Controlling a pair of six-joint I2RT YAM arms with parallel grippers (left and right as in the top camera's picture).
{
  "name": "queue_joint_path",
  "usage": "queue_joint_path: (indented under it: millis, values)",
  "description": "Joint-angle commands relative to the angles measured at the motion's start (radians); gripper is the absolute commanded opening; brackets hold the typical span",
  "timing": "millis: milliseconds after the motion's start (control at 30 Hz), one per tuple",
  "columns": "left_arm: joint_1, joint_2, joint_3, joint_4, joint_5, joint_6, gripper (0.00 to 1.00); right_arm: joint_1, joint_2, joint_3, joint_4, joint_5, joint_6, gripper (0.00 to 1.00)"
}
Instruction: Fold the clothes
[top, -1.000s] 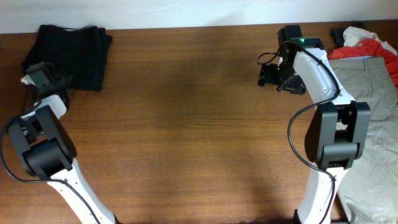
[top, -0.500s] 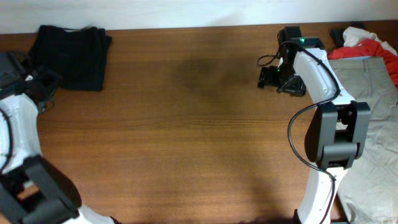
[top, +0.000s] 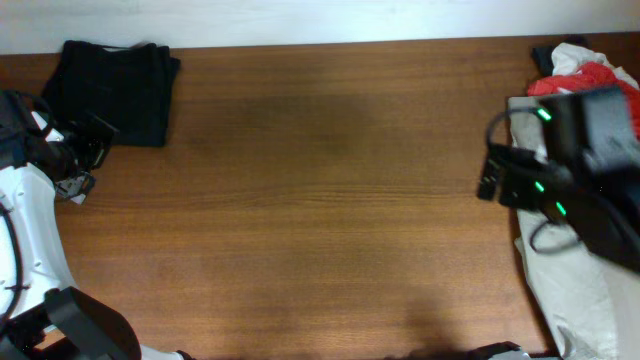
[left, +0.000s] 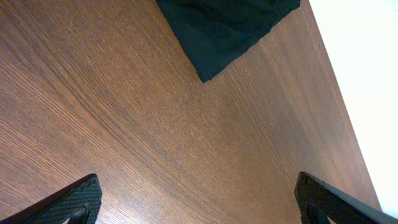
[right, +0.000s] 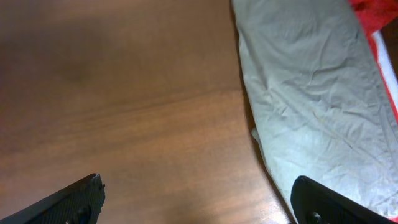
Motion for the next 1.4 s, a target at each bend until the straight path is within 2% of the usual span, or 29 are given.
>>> queue_joint_path:
  millis: [0,267,333,400,500,667,800,967,1000,1067,1167,1233,1267,1367]
  values:
    - [0.001,-0.015,-0.002,0.0,0.01,0.009,0.99,0.005,-0.088,0.006,-0.002,0.029,0.024,0.99]
    - [0.001,-0.015,-0.002,0.0,0.01,0.009,0.99,0.004,-0.092,0.006,-0.023,-0.026,0.02,0.99]
    - [0.001,-0.015,-0.002,0.0,0.01,0.009,0.99,0.004,-0.13,-0.011,0.023,-0.026,0.019,0.99]
    - [0.001,-0.015,-0.002,0.0,0.01,0.009,0.99,-0.013,-0.212,-0.114,0.112,-0.032,0.021,0.99]
    - [0.001,-0.015,-0.002,0.0,0.01,0.009,0.99,-0.096,-0.453,-0.57,0.39,-0.053,0.027,0.99]
    - [0.001,-0.015,-0.002,-0.001,0.01,0.009,0.99,-0.113,-0.806,-1.239,0.892,-0.053,0.027,0.98]
    - [0.001,-0.015,-0.002,0.0,0.01,0.009,0.99,-0.113,-0.997,-1.545,1.166,-0.07,0.027,0.99]
    - [0.001,-0.015,-0.002,0.0,0.01,0.009,0.99,-0.113,-1.051,-1.747,1.495,-0.099,0.027,0.99]
    - [0.001,-0.015,-0.002,0.0,0.01,0.009,0.99,-0.113,-1.059,-1.796,1.603,-0.107,0.027,0.99]
    - [0.001,-0.015,-0.002,0.0,0.01,0.009,0.99,-0.113,-1.083,-1.843,1.671,-0.116,0.027,0.99]
    - [0.001,-0.015,-0.002,0.0,0.01,0.009,0.99,-0.113,-1.157,-1.876,1.676,-0.121,0.023,0.99]
    - [0.001,-0.015,-0.002,-0.001,0.01,0.009,0.99,-0.113,-1.229,-1.901,1.651,-0.122,0.023,0.99]
    - [0.001,-0.015,-0.002,0.0,0.01,0.009,0.99,-0.113,-1.289,-1.906,1.581,-0.126,0.023,0.99]
    - [0.001,-0.015,-0.002,0.0,0.01,0.009,0.99,-0.113,-1.288,-1.906,1.573,-0.146,-0.043,0.99]
